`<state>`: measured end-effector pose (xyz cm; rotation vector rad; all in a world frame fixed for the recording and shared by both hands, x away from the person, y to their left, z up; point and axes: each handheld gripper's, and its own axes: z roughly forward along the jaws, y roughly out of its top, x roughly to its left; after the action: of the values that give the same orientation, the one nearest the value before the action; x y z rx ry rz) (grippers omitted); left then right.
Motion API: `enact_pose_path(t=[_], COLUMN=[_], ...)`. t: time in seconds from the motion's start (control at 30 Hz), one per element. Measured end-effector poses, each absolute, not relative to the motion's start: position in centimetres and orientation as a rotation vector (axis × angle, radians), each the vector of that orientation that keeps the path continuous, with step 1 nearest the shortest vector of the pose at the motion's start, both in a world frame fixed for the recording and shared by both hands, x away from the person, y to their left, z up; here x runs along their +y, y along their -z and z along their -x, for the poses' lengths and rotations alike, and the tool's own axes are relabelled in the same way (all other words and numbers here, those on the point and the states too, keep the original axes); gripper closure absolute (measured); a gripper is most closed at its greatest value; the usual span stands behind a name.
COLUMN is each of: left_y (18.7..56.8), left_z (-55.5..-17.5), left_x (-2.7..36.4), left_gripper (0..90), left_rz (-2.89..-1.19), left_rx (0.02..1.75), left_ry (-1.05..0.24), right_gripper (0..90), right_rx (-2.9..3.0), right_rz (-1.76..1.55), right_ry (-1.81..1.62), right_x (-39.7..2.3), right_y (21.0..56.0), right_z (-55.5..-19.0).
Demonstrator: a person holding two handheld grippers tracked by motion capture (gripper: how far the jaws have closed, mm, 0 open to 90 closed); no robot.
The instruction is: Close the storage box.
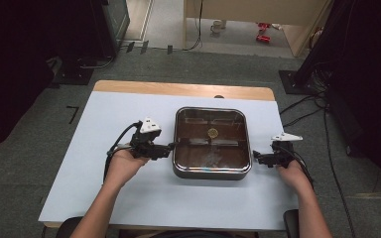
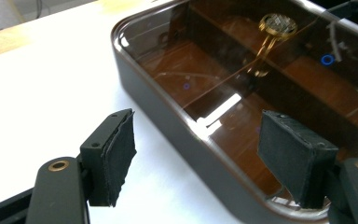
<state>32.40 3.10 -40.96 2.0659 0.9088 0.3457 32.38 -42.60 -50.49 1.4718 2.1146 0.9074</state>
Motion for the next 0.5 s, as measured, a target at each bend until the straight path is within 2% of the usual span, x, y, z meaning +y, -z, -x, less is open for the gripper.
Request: enact_pose_path(t=[0.5], left_y=[43.8], left_z=[-30.8], left_x=[5.8], left_gripper=[27.1], left_rz=[-2.057], left_rx=[0.917], left_ry=[-0.377], right_gripper=[3.0], right_rx=[2.116], right_rz=[-1.472], right_ry=[-0.906], right_x=[-42.6], right_y=[50.5], right_z=[-32.4])
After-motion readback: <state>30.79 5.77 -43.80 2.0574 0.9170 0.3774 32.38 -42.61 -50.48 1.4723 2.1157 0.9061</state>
